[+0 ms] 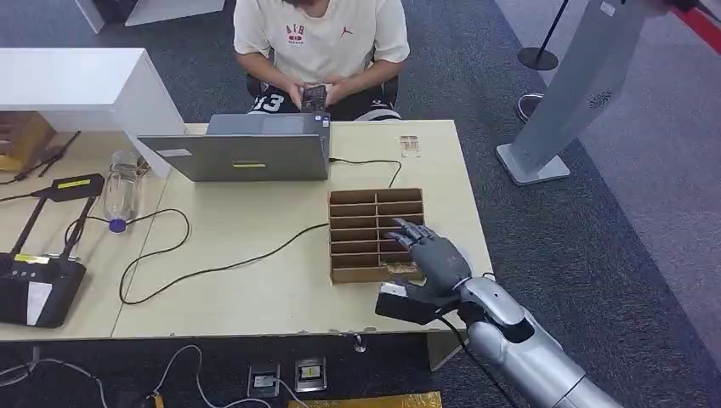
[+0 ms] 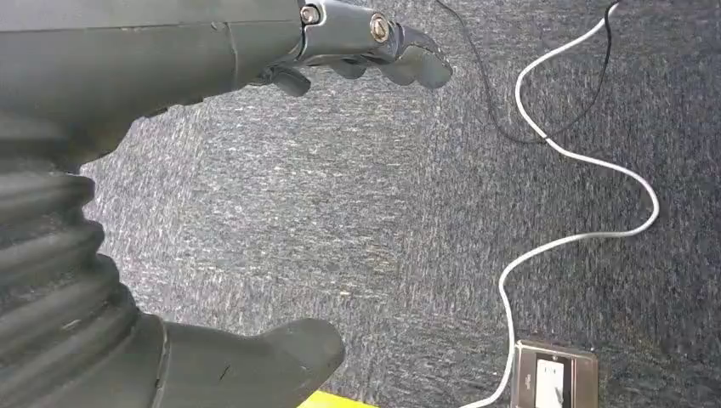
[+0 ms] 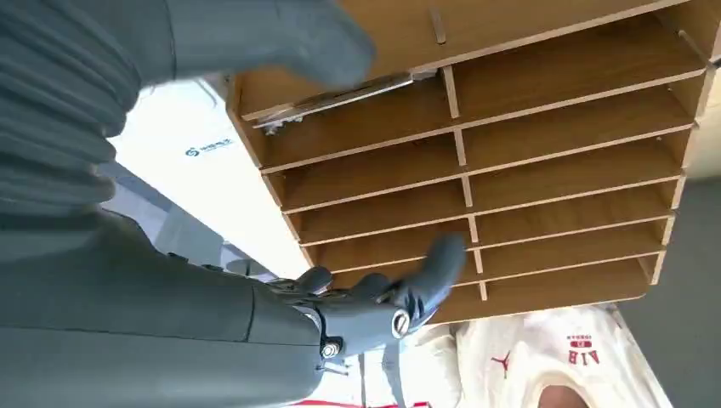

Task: Pass the card to the sensor for recognition and then transmit it.

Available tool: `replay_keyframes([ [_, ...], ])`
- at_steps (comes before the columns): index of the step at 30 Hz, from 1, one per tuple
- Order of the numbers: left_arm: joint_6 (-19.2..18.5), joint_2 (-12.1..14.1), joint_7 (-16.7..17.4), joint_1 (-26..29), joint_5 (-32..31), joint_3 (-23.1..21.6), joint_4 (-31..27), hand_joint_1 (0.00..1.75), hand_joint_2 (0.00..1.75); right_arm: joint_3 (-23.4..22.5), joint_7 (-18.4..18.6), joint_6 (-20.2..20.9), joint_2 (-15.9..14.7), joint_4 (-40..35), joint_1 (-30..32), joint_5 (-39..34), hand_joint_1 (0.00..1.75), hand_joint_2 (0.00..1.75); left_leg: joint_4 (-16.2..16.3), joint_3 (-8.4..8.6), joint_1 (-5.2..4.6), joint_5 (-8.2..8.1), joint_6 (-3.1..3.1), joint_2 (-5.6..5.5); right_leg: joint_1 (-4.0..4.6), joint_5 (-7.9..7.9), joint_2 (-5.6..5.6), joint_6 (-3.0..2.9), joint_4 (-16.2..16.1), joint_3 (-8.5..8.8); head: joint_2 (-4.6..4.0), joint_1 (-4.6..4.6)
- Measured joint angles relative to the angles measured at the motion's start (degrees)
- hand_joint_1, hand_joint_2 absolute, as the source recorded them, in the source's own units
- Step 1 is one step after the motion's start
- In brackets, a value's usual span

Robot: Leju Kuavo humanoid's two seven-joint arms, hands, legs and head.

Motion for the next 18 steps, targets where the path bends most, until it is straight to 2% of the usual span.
replay_keyframes([
  [3, 0.00, 0.00, 0.00, 0.00, 0.00, 0.00, 0.00, 0.00, 1.75, 0.00, 0.05, 0.02, 0.00, 0.02, -0.01, 0.00, 1.54, 1.75, 0.00, 0.00, 0.00, 0.00, 0.00, 0.00, 0.00, 0.00, 0.00, 0.00, 0.00, 0.00, 0.00, 0.00],
  [4, -0.02, 0.11, 0.00, 0.03, 0.04, 0.00, 0.00, 0.00, 1.75, 0.02, 0.50, 0.57, 0.00, 0.39, -0.12, 0.07, 1.75, 1.75, 0.00, -0.01, 0.00, 0.00, 0.00, 0.00, 0.00, 0.00, 0.00, 0.00, 0.00, 0.00, 0.00, 0.02],
  [6, -0.04, 0.24, 0.00, 0.04, 0.09, 0.00, 0.00, 0.00, 1.75, 0.02, 0.77, 1.14, 0.00, 0.44, -0.21, 0.07, 1.75, 1.75, 0.00, 0.00, 0.00, 0.00, 0.00, 0.00, 0.00, 0.00, 0.00, 0.00, 0.00, 0.00, 0.00, 0.02],
  [7, -0.04, 0.26, 0.00, 0.05, 0.11, 0.00, 0.00, 0.00, 1.75, 0.02, 0.81, 1.27, 0.00, 0.50, -0.30, 0.07, 1.68, 1.75, 0.00, 0.00, 0.00, 0.00, 0.00, 0.00, 0.00, 0.00, 0.00, 0.00, 0.00, 0.00, 0.00, 0.02],
  [8, -0.07, 0.29, 0.00, 0.06, 0.13, 0.00, 0.00, 0.00, 1.75, 0.02, 0.83, 1.33, 0.00, 0.59, -0.42, 0.07, 1.52, 1.75, 0.00, 0.00, 0.00, 0.00, 0.00, 0.00, 0.00, 0.00, 0.00, 0.00, 0.00, 0.00, 0.00, 0.00],
  [10, -0.09, 0.29, 0.00, 0.07, 0.17, 0.00, 0.00, 0.00, 1.75, 0.02, 0.85, 1.68, 0.00, 0.70, -0.73, 0.04, 1.36, 1.75, 0.00, 0.00, 0.00, 0.00, 0.00, 0.00, 0.00, 0.00, 0.00, 0.00, 0.00, 0.00, 0.00, 0.02],
  [14, -0.11, 0.31, -0.02, 0.07, 0.22, 0.00, 0.00, 0.00, 1.75, 0.02, 1.18, 2.12, 0.00, 0.83, -0.86, -0.17, 1.36, 1.75, 0.00, 0.00, 0.00, 0.00, 0.00, 0.00, 0.00, 0.00, 0.00, 0.00, 0.00, 0.00, 0.00, 0.02],
  [15, -0.09, 0.33, -0.02, 0.07, 0.22, 0.00, 0.00, 0.00, 1.75, 0.02, 1.29, 2.12, -0.02, 0.85, -0.86, -0.30, 1.19, 1.75, 0.00, 0.00, 0.00, 0.00, 0.00, 0.00, 0.00, 0.00, 0.00, 0.00, 0.00, 0.00, 0.00, 0.02],
  [18, -0.07, 0.35, -0.04, 0.09, 0.22, 0.00, 0.00, 0.00, 1.75, 0.02, 1.36, 2.10, -0.07, 0.94, -0.86, -0.37, 1.26, 1.75, 0.00, 0.00, 0.00, 0.00, 0.00, 0.00, 0.00, 0.00, 0.00, 0.00, -0.01, 0.00, 0.00, 0.02],
])
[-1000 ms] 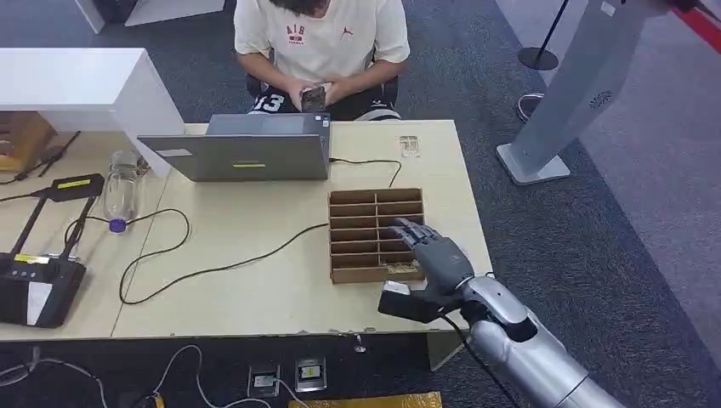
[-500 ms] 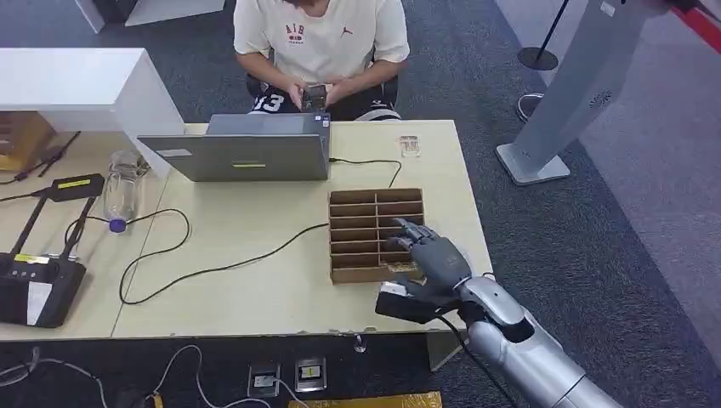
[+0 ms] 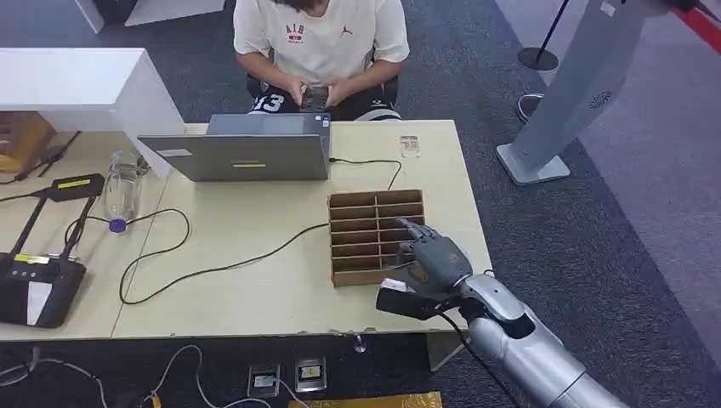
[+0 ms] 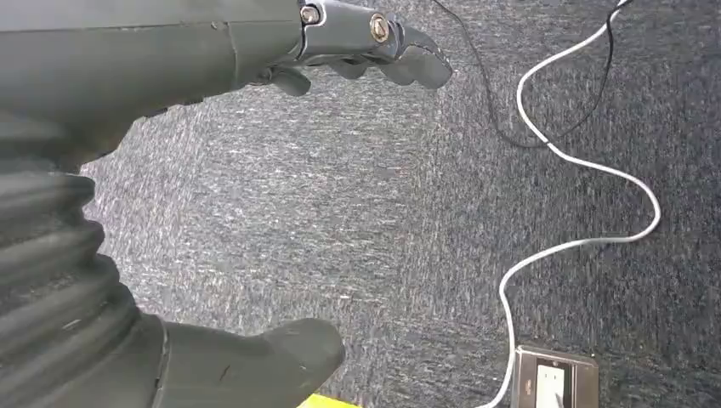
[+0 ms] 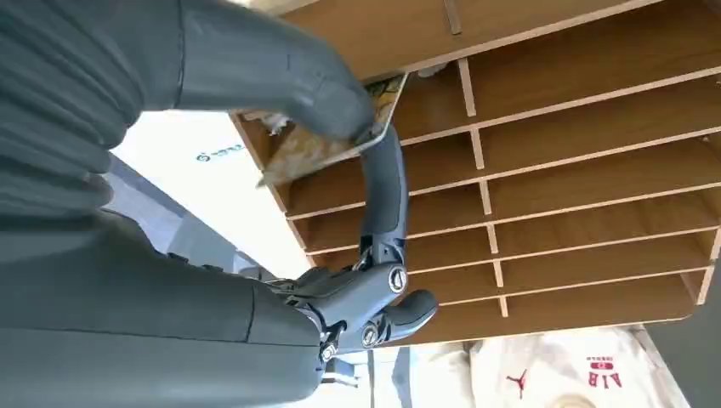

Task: Pass the card to the sensor for recognition and then transmit it.

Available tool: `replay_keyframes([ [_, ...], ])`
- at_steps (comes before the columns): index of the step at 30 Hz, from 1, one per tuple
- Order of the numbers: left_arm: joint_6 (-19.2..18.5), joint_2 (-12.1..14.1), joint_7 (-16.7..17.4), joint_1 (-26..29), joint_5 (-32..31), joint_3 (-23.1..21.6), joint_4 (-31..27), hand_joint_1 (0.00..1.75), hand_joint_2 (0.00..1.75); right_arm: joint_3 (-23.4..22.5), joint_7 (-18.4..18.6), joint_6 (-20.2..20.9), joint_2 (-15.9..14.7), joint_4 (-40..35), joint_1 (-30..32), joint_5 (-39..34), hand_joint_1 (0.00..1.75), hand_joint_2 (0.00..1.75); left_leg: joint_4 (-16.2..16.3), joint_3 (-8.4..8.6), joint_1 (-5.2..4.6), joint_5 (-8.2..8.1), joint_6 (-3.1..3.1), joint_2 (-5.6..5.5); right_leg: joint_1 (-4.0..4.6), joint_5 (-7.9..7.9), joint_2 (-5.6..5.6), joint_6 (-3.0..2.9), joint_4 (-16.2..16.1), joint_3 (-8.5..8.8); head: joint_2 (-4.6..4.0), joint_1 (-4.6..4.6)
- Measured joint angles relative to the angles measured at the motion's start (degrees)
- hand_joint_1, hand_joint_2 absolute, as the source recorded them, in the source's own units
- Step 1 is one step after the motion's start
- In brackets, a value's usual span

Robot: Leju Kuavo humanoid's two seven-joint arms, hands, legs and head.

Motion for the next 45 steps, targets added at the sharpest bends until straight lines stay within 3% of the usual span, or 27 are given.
replay_keyframes([
  [2, 0.00, 0.07, 0.00, 0.01, -0.02, 0.00, 0.00, 0.00, 1.75, 0.00, 0.02, -0.02, 0.00, 0.20, 0.00, 0.00, 1.29, 1.75, 0.00, 0.00, 0.00, 0.00, 0.00, 0.00, 0.00, 0.00, 0.00, 0.00, 0.00, 0.00, 0.00, 0.00],
  [3, 0.00, 0.09, 0.00, 0.01, -0.04, 0.00, 0.00, 0.00, 1.75, 0.00, 0.02, -0.04, 0.00, 0.28, 0.00, 0.00, 1.43, 1.75, 0.00, 0.00, 0.00, 0.00, 0.00, 0.00, 0.00, 0.00, 0.00, 0.00, 0.00, 0.00, 0.00, 0.00],
  [5, 0.00, 0.13, 0.00, 0.01, -0.09, 0.00, 0.00, 0.00, 1.75, 0.00, 0.07, -0.07, 0.00, 0.35, 0.00, -0.02, 1.34, 1.75, 0.00, 0.01, 0.00, 0.00, 0.00, 0.00, 0.00, 0.00, 0.00, 0.00, 0.00, 0.00, 0.00, -0.02],
  [7, 0.00, 0.13, 0.00, 0.01, -0.15, 0.00, 0.00, 0.00, 1.75, 0.00, 0.09, -0.09, 0.00, 0.35, 0.00, -0.02, 0.93, 1.75, 0.00, 0.01, 0.00, 0.00, 0.00, 0.00, 0.00, 0.00, 0.00, 0.00, 0.00, 0.00, 0.00, 0.00],
  [8, -0.02, 0.13, 0.00, 0.01, -0.17, 0.00, 0.00, 0.00, 1.75, 0.00, 0.09, -0.09, 0.00, 0.35, 0.01, -0.02, 0.93, 1.75, 0.00, 0.01, 0.00, 0.00, 0.00, 0.00, 0.00, 0.00, 0.00, 0.00, 0.00, 0.00, 0.00, 0.00],
  [9, -0.04, 0.13, 0.00, 0.01, -0.20, 0.00, 0.00, 0.00, 1.75, 0.00, 0.09, -0.11, 0.00, 0.35, 0.03, -0.02, 0.79, 1.75, 0.00, 0.01, 0.00, 0.00, 0.00, 0.00, 0.00, 0.00, 0.00, 0.00, 0.00, 0.00, 0.00, 0.00],
  [11, -0.07, 0.18, 0.00, 0.01, -0.24, -0.02, 0.00, 0.00, 1.75, 0.00, 0.11, -0.11, 0.00, 0.37, 0.04, 0.00, 1.41, 1.75, 0.00, 0.01, 0.00, 0.00, 0.00, 0.00, 0.00, 0.00, 0.01, 0.00, 0.00, 0.00, 0.00, 0.00],
  [13, -0.07, 0.22, 0.00, 0.01, -0.24, -0.02, 0.00, 0.00, 1.75, 0.00, 0.22, -0.13, 0.00, 0.37, 0.05, 0.02, 1.75, 1.75, 0.00, 0.01, 0.00, 0.00, 0.00, 0.00, 0.00, 0.00, 0.01, 0.00, 0.00, 0.00, 0.00, 0.00],
  [45, 0.26, 0.20, -0.37, 0.02, -0.22, -0.98, 0.00, 0.00, 1.75, -0.20, 0.81, -0.11, -0.17, 0.26, -0.10, -0.70, 1.75, 1.75, 0.00, 0.00, 0.00, 0.00, 0.00, 0.00, 0.00, 0.00, 0.00, 0.00, 0.00, 0.00, 0.00, 0.00],
])
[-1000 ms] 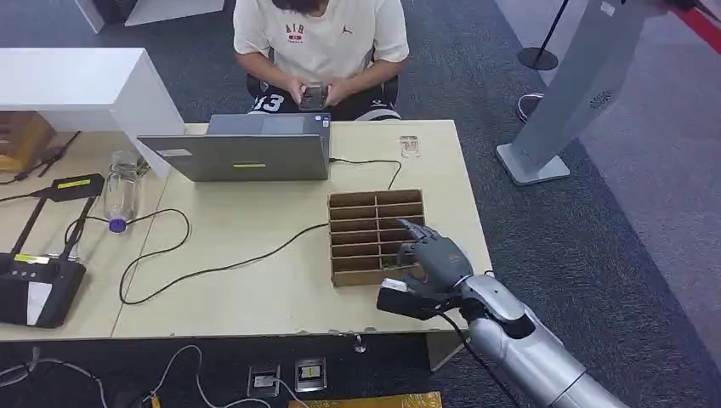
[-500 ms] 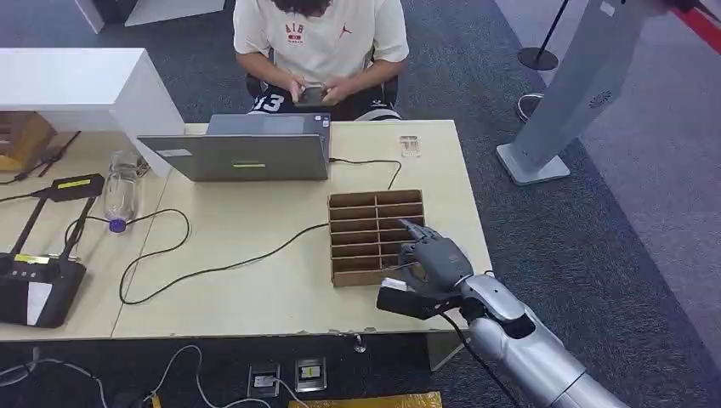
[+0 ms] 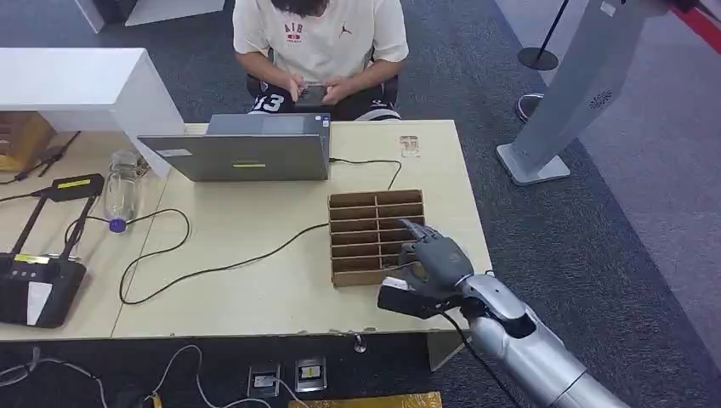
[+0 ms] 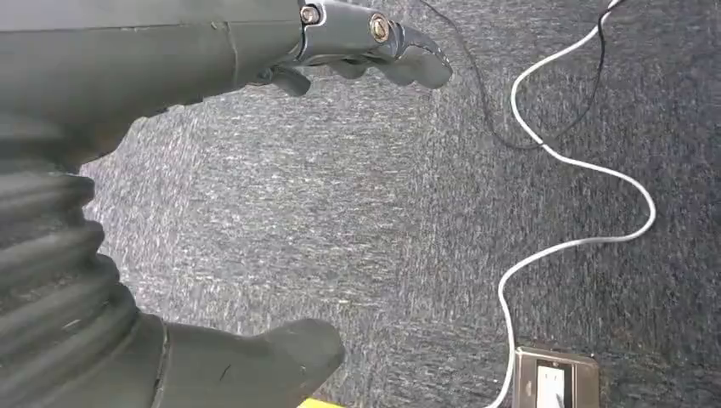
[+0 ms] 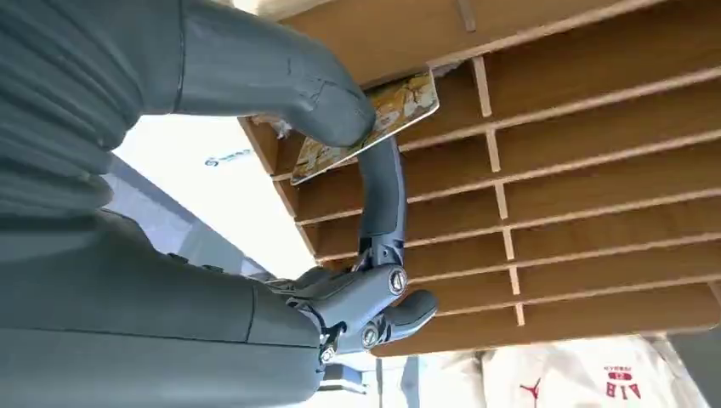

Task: Pass the card to the sensor for recognition and then transmit it.

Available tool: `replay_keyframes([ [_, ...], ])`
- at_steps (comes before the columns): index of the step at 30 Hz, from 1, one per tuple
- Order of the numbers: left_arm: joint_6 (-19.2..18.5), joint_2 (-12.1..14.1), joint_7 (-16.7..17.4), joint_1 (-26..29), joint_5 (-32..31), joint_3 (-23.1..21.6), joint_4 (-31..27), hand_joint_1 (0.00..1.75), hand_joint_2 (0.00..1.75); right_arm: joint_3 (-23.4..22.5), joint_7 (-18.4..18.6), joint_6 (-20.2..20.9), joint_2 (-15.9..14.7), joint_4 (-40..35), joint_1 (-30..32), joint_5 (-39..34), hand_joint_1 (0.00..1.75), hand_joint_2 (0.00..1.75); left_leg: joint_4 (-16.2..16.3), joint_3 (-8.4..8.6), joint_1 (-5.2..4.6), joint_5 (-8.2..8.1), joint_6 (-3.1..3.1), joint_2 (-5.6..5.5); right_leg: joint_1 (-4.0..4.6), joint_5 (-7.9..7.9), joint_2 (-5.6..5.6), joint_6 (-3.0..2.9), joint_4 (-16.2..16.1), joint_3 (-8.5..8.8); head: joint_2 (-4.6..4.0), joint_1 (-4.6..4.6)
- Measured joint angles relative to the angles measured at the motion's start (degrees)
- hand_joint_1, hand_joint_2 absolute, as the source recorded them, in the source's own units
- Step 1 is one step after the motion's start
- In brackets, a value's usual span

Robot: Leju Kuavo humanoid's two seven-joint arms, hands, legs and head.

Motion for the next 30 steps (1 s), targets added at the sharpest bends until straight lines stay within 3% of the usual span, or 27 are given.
replay_keyframes([
  [7, 0.48, -0.09, -0.28, -0.13, -0.02, -0.15, 0.00, 0.00, 1.75, -3.04, -0.13, -4.26, -0.37, -0.57, -3.08, -1.05, 1.75, 1.75, 0.01, 0.01, 0.00, 0.00, 0.00, 0.01, 0.00, 0.01, 0.01, 0.00, 0.00, 0.00, 0.00, 0.02],
  [17, 0.83, -0.33, -0.41, -0.65, -0.02, -0.37, 0.00, 0.00, 1.75, -8.85, -3.06, -6.62, -0.81, -0.83, -9.98, -2.80, 1.75, 1.75, 0.01, 0.00, 0.00, 0.02, -0.01, 0.01, 0.00, 0.03, 0.01, 0.00, 0.02, 0.00, 0.00, 0.00],
  [30, -0.22, -0.28, -0.44, -1.98, -1.31, -1.51, -0.09, 0.00, 1.75, -9.84, -7.08, -6.71, -0.02, 4.45, -20.36, -4.09, 1.75, 1.75, 0.01, -0.05, 0.00, 0.02, -0.02, 0.00, 0.00, 0.03, 0.00, 0.00, 0.05, -0.04, 0.00, 0.00],
])
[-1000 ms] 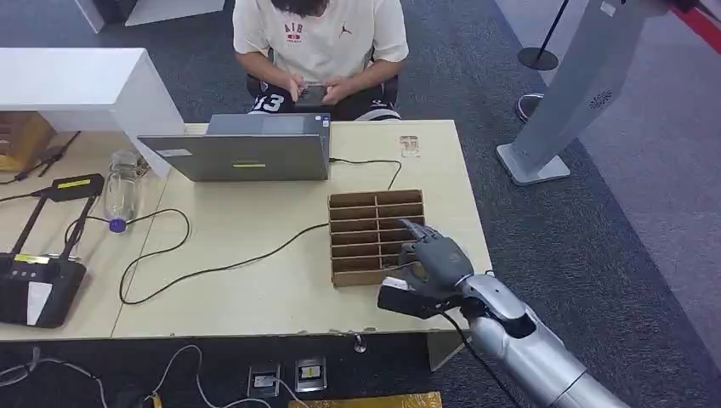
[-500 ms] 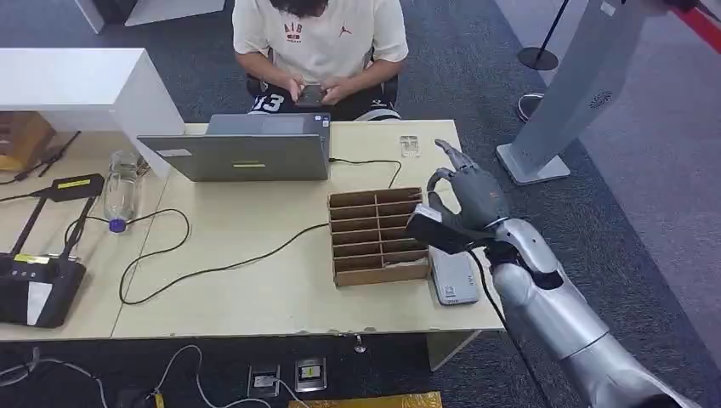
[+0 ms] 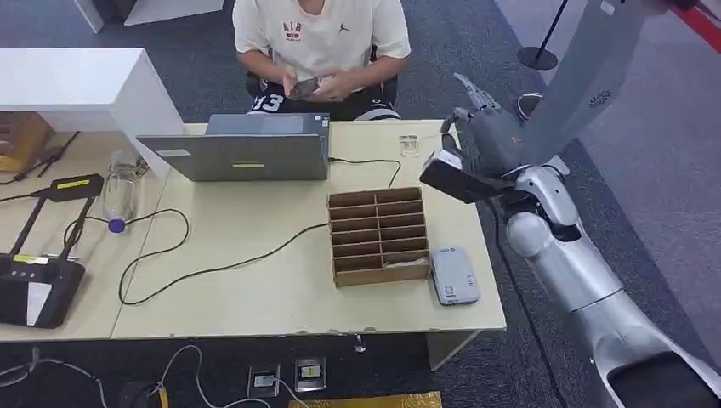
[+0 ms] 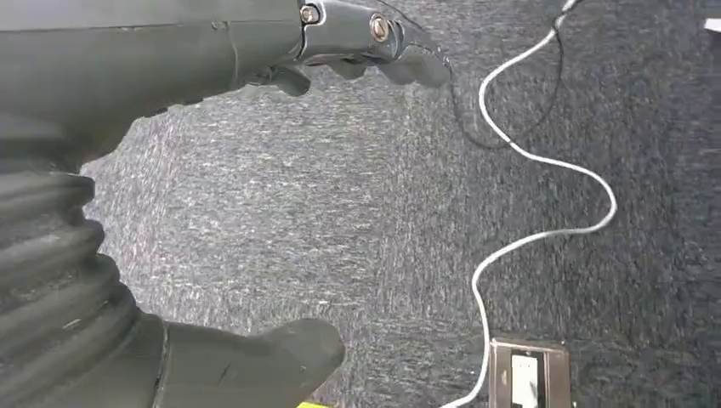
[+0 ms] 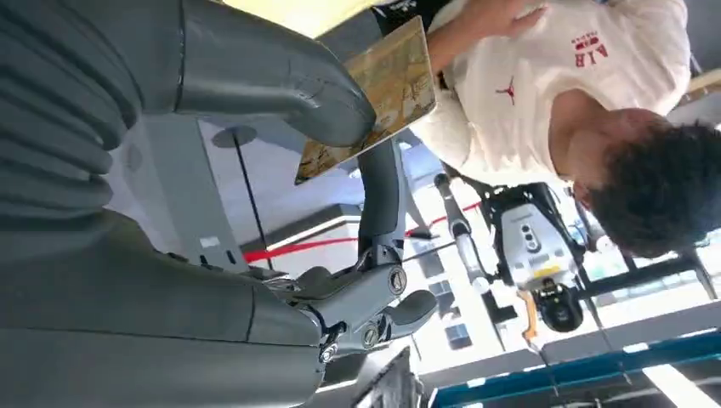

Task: Pass the card to the sensor for recognition and then transmit it.

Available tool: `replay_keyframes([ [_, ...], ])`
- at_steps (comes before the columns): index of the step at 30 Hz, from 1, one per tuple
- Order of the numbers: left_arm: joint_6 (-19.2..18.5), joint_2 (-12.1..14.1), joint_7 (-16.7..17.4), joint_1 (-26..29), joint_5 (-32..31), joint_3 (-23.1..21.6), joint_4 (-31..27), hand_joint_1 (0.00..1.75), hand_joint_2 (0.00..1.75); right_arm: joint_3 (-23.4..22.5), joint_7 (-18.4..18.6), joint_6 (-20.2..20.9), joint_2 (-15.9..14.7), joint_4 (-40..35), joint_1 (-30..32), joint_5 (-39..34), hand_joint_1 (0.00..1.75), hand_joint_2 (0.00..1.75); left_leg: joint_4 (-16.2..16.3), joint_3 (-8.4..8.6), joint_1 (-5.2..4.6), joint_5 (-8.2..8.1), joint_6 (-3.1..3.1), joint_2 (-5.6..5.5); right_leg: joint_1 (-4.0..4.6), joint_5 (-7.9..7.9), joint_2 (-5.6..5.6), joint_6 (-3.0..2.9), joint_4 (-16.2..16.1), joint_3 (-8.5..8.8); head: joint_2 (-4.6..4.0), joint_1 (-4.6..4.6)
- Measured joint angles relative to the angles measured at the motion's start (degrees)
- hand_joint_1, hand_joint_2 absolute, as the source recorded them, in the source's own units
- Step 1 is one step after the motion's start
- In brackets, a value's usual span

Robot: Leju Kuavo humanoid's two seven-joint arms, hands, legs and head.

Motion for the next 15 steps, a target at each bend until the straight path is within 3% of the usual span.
replay_keyframes([
  [6, -1.14, 0.13, 0.26, -0.60, -0.98, -0.63, 0.00, 0.00, 1.75, 0.53, -2.97, 0.65, 2.16, 6.07, -5.19, 0.68, 1.75, 1.75, 0.00, -0.14, 0.00, 0.04, -0.03, -0.03, 0.00, 0.00, -0.01, 0.00, 0.05, -0.08, 0.00, -0.02],
  [15, -2.12, 0.55, 1.66, -2.00, -1.16, -2.19, -0.02, 0.00, 1.75, 4.11, -4.50, 2.23, 9.42, 23.85, -16.77, 5.31, 1.75, 1.75, 0.00, -0.18, 0.06, 0.09, -0.08, -0.10, 0.05, 0.00, -0.11, -0.01, 0.07, -0.12, 0.00, 0.00],
])
